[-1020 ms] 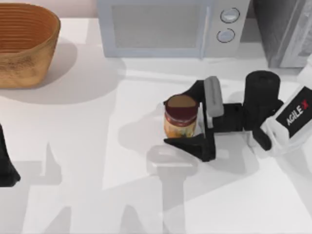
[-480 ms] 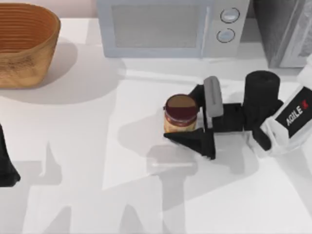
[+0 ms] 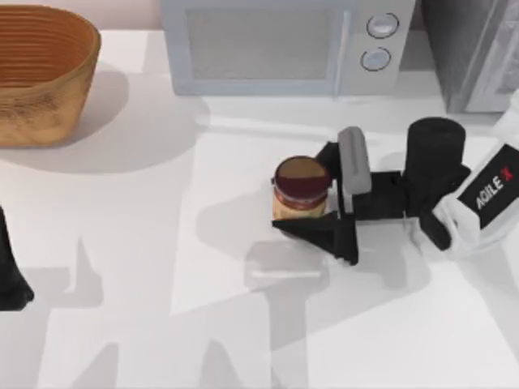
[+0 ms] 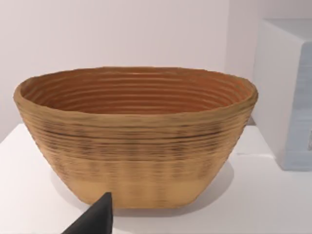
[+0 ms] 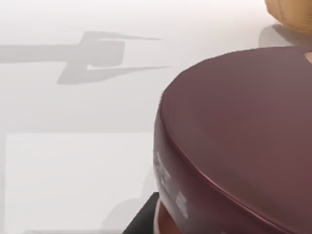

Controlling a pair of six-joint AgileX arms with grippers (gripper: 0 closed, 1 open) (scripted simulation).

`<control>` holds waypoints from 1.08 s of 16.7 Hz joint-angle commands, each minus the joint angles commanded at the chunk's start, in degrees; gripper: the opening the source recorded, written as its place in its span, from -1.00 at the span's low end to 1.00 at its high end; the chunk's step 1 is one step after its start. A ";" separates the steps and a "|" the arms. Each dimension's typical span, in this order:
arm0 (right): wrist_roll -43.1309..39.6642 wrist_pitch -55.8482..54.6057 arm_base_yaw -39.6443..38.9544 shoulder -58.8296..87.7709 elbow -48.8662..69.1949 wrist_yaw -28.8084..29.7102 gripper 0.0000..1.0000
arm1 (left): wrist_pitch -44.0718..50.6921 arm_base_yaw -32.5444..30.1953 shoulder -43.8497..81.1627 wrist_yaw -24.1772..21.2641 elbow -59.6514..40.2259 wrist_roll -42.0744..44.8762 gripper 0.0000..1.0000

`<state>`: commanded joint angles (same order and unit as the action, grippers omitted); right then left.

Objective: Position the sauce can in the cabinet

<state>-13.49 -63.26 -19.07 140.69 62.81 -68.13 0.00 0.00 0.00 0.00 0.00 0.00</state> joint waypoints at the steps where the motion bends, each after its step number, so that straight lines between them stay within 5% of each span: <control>1: 0.00 0.00 0.00 0.00 0.00 0.00 -1.00 | 0.00 0.00 0.00 0.00 0.00 0.00 1.00; 10: 0.01 0.90 0.16 -0.95 0.05 0.03 -1.00 | 0.00 0.00 0.00 0.00 0.00 0.00 1.00; 18: 0.49 21.22 -0.02 -19.95 1.33 -0.41 -1.00 | 0.00 0.00 0.00 0.00 0.00 0.00 1.00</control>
<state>-13.01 -42.04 -19.09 120.74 64.14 -68.54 0.00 0.00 0.00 0.00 0.00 0.00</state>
